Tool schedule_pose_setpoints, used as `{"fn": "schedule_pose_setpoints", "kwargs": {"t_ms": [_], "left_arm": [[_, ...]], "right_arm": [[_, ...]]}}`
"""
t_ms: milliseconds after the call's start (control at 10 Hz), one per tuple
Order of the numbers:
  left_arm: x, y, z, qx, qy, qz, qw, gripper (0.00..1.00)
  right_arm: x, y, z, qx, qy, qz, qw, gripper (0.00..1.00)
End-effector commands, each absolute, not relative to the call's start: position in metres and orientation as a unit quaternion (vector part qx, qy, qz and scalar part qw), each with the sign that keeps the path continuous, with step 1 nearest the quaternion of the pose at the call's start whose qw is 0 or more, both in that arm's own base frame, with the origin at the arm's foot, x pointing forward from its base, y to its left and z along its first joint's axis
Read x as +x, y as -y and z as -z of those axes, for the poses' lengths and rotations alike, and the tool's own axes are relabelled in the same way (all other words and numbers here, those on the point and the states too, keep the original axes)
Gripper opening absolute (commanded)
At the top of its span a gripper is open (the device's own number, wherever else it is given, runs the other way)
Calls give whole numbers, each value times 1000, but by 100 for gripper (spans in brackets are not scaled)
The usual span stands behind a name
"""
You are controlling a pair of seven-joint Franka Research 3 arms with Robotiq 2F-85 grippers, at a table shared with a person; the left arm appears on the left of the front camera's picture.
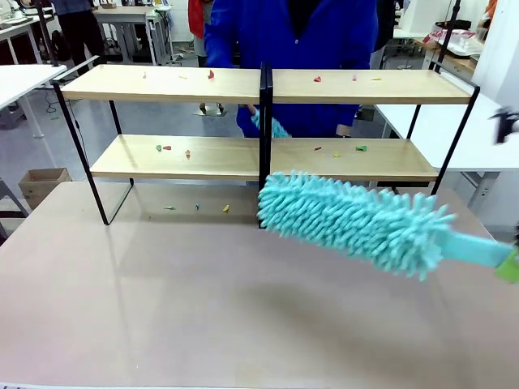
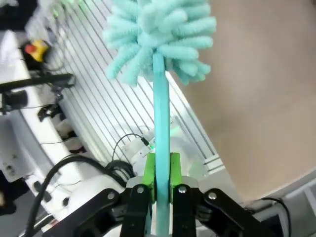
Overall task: Clean the shelves.
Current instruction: Clean a randomly selected level of the Shelf with the Duster.
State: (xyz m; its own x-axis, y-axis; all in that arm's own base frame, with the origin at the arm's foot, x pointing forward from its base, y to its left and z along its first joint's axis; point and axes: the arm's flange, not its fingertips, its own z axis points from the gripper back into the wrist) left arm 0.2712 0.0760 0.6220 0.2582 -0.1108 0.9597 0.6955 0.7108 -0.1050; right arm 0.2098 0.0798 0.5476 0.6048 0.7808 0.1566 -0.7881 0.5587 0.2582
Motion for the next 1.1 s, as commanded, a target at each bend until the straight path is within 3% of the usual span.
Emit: {"fn": "schedule_pose_setpoints", "kwargs": {"t_ms": [0, 200, 600, 1000], "left_arm": [[271, -76, -622, -271, 546, 271, 745, 100], [271, -76, -622, -271, 546, 271, 745, 100], [271, -76, -622, -271, 546, 271, 745, 100], [271, -76, -622, -271, 546, 271, 745, 100]], "right_arm": [[209, -56, -565, 171, 16, -434, 884, 13], [209, -56, -565, 171, 16, -434, 884, 13], [231, -167, -500, 96, -39, -499, 860, 13], [238, -233, -449, 93, 27, -401, 911, 13]]}}
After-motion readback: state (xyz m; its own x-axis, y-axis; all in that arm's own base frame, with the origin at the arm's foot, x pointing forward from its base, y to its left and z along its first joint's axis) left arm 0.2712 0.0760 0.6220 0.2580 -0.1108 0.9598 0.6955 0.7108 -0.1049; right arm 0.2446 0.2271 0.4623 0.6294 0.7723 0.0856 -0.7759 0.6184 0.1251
